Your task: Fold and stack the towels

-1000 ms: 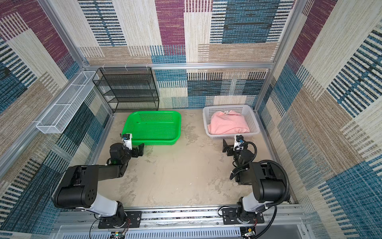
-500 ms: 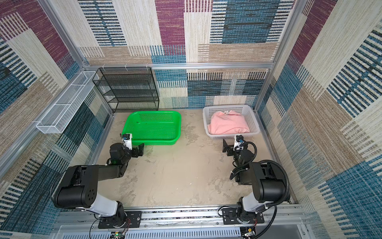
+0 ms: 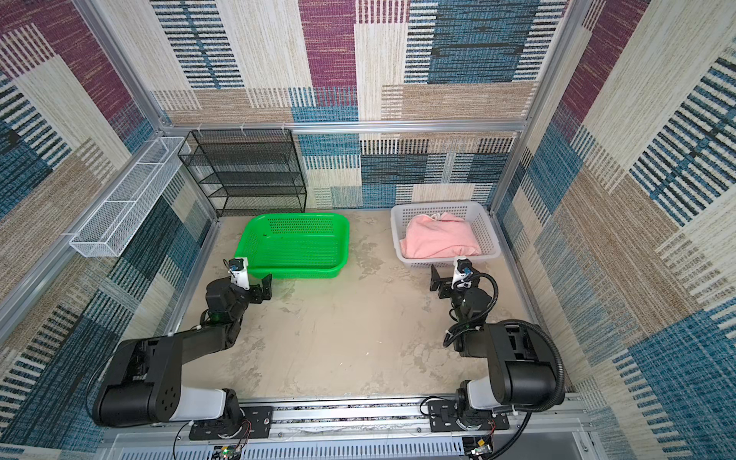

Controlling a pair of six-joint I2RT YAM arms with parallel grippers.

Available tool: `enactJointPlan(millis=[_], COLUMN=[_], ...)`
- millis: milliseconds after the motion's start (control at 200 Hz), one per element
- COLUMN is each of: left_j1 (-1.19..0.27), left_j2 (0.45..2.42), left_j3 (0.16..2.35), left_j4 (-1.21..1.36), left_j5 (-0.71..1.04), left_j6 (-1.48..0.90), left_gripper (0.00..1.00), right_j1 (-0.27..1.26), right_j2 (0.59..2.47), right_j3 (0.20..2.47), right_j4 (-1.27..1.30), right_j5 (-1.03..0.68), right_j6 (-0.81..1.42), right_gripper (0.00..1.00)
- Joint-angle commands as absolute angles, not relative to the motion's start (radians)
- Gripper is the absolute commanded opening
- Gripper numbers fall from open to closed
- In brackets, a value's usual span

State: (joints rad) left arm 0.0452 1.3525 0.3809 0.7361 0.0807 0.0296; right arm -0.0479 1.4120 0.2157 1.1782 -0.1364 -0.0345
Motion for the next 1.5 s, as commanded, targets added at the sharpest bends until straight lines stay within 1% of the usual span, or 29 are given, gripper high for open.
enactJointPlan(millis=[0,85,225,280,356,426,551,691,771,846,1037,1232,1492], left_j1=[0.044,0.041,-0.015,-0.084,-0.212,-0.322,-0.454,-0.563,-0.619,-0.664,-0.719,-0.738,-0.729], left_j2=[1.258,1.203,1.122,1.117,1.139,1.194,1.328,1.526,1.643,1.727,1.884,2.052,2.247], left_j3=[0.431,0.512,0.564,0.601,0.681,0.776,0.951,1.187,1.341,1.454,1.630,1.787,1.965], left_j4=[0.519,0.300,0.142,0.081,-0.011,-0.098,-0.220,-0.383,-0.500,-0.555,-0.575,-0.589,-0.639], left_j5=[-0.023,-0.037,-0.027,-0.054,-0.159,-0.213,-0.247,-0.258,-0.272,-0.254,-0.119,0.024,0.015], left_j6=[-0.042,-0.100,-0.192,-0.199,-0.199,-0.231,-0.312,-0.337,-0.343,-0.338,-0.386,-0.413,-0.423], left_gripper=[0.99,0.99,0.99,0.99,0.99,0.99,0.99,0.99,0.99,0.99,0.99,0.99,0.99], right_j1=[-0.048,-0.046,-0.046,-0.046,-0.045,-0.044,-0.041,-0.032,-0.031,-0.030,-0.030,-0.031,-0.029], right_j2=[1.352,1.314,1.226,1.190,1.157,1.133,1.113,1.115,1.104,1.088,1.061,1.055,1.055], right_j3=[0.237,0.285,0.298,0.318,0.355,0.379,0.450,0.540,0.566,0.574,0.581,0.583,0.580], right_j4=[1.054,0.909,0.821,0.748,0.634,0.550,0.386,0.219,0.169,0.146,0.128,0.127,0.127], right_j5=[-0.109,-0.106,-0.070,-0.048,-0.031,-0.037,-0.027,-0.052,-0.060,-0.070,-0.128,-0.190,-0.201], right_j6=[-0.021,-0.007,0.060,0.090,0.134,0.171,0.230,0.244,0.254,0.261,0.265,0.255,0.254], right_gripper=[1.00,1.00,1.00,1.00,1.00,1.00,1.00,1.00,1.00,1.00,1.00,1.00,1.00])
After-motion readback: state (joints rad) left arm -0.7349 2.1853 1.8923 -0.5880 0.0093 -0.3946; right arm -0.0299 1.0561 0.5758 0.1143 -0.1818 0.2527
